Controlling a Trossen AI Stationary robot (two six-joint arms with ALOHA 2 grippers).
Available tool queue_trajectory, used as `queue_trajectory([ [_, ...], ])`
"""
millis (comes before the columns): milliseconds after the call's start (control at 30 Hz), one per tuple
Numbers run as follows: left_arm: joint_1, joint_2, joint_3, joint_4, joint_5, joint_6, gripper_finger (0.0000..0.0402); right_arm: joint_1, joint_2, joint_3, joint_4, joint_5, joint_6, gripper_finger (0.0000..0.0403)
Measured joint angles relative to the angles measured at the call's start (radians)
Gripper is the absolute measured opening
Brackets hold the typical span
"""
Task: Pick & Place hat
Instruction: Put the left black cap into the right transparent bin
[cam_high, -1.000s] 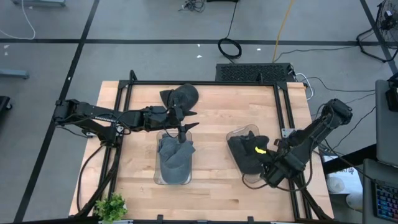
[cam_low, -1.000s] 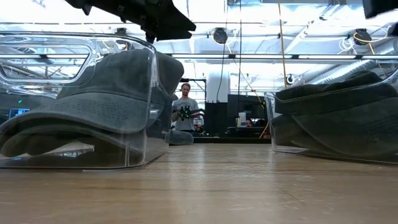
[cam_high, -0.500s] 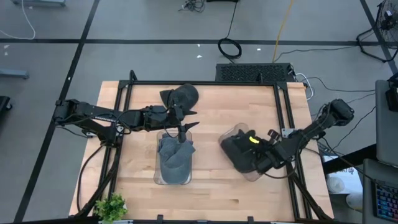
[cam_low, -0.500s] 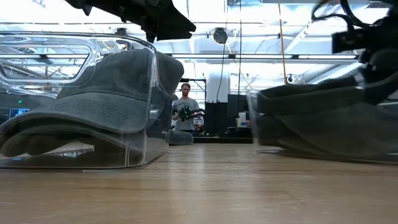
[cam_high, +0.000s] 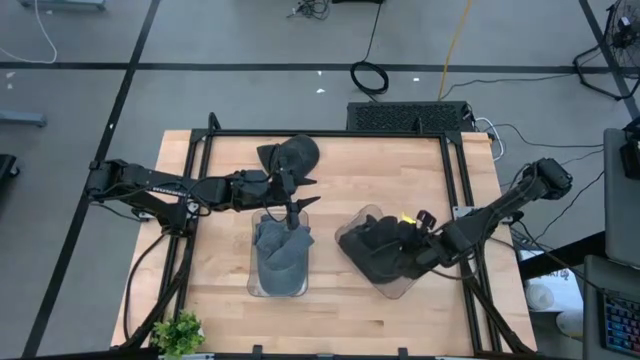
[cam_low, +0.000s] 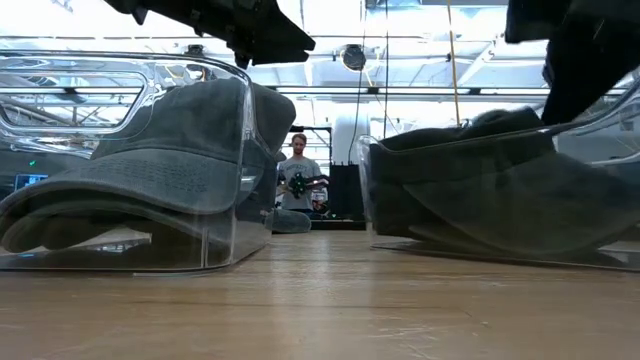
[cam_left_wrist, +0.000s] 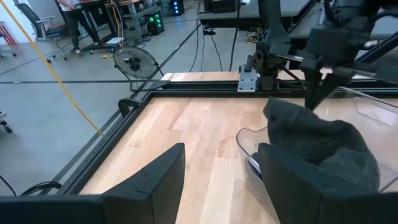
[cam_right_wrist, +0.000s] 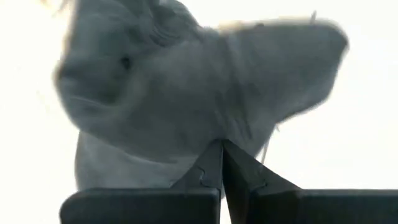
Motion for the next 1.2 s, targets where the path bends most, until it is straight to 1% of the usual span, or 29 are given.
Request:
queue_trajectory([
  [133, 0.0, 0.0, 0.0, 0.0, 0.0, -0.002, 0.0214, 0.011, 0.016, 0.001, 0.131, -0.032, -0.05, 0.0],
  [200, 0.0, 0.0, 0.0, -0.002, 0.0, -0.007, 0.0214, 0.011, 0.031, 0.001, 0.154, -0.039, -0.058, 0.0],
  [300, 0.0, 0.0, 0.0, -0.015, 0.001, -0.023, 0.0214, 0.01, 0.051, 0.001, 0.186, -0.079, -0.073, 0.0],
  [467, 0.0, 0.0, 0.0, -0.024, 0.001, -0.028, 0.0214, 0.004, 0.102, 0.001, 0.182, -0.115, -0.073, 0.0],
  [633, -0.002, 0.0, 0.0, -0.024, 0.001, -0.03, 0.0214, -0.034, 0.176, -0.017, 0.194, -0.177, -0.09, 0.0],
  [767, -0.002, 0.0, 0.0, -0.024, 0.002, -0.03, 0.0214, -0.052, 0.204, -0.019, 0.191, -0.17, -0.101, 0.0],
  [900, -0.002, 0.0, 0.0, -0.029, 0.002, -0.03, 0.0214, -0.054, 0.164, -0.024, 0.192, -0.135, -0.104, 0.0],
  [1200, -0.002, 0.0, 0.0, -0.032, 0.002, -0.031, 0.0214, -0.013, -0.037, -0.025, 0.187, -0.044, -0.097, 0.0],
])
